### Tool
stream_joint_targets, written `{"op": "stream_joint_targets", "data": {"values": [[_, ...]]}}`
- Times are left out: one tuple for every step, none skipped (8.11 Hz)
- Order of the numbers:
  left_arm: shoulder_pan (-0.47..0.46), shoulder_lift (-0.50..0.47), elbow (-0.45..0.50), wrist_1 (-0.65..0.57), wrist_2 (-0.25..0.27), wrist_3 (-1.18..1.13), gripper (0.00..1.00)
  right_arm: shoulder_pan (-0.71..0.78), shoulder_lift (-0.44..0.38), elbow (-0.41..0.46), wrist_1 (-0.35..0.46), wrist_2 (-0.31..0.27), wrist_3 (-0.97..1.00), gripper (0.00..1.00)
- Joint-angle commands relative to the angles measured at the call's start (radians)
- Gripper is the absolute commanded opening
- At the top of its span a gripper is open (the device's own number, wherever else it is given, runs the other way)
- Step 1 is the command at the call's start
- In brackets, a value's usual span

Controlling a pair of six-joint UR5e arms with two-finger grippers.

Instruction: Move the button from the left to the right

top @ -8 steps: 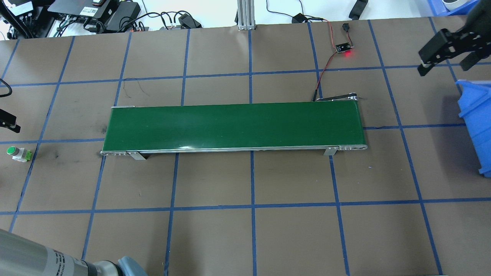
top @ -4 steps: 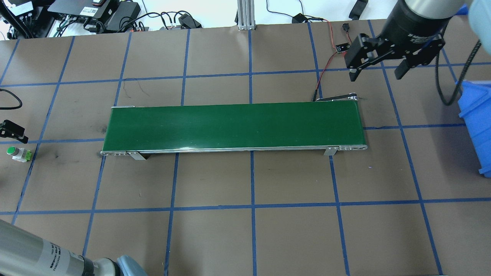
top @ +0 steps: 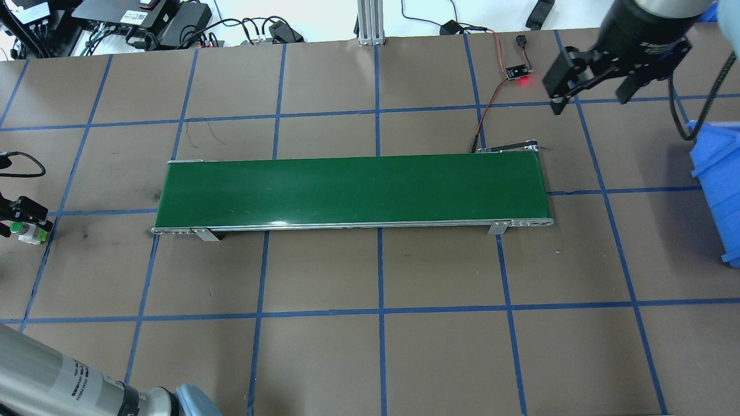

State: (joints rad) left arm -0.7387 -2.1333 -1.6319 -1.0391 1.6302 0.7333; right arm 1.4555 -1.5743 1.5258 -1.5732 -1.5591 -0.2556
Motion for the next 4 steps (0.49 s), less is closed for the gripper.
{"op": "stream_joint_targets", "data": {"values": [[0.001, -0.004, -0.014, 0.001, 0.000, -0.005, 0.28, -0.206, 0.002, 0.004, -0.004, -0.006, -0.389, 1.00], [0.001, -0.004, -0.016, 0.001, 0.000, 0.000, 0.00, -0.225, 0.000, 0.005, 0.004, 0.000, -0.398, 1.00], [0.001, -0.002, -0.013, 0.001, -0.001, 0.002, 0.00, -0.219, -0.012, 0.008, 0.008, 0.026, -0.355, 1.00], [0.001, 0.004, -0.005, -0.013, 0.000, 0.003, 0.00, -0.186, -0.013, 0.008, 0.025, 0.089, -0.241, 1.00]]}}
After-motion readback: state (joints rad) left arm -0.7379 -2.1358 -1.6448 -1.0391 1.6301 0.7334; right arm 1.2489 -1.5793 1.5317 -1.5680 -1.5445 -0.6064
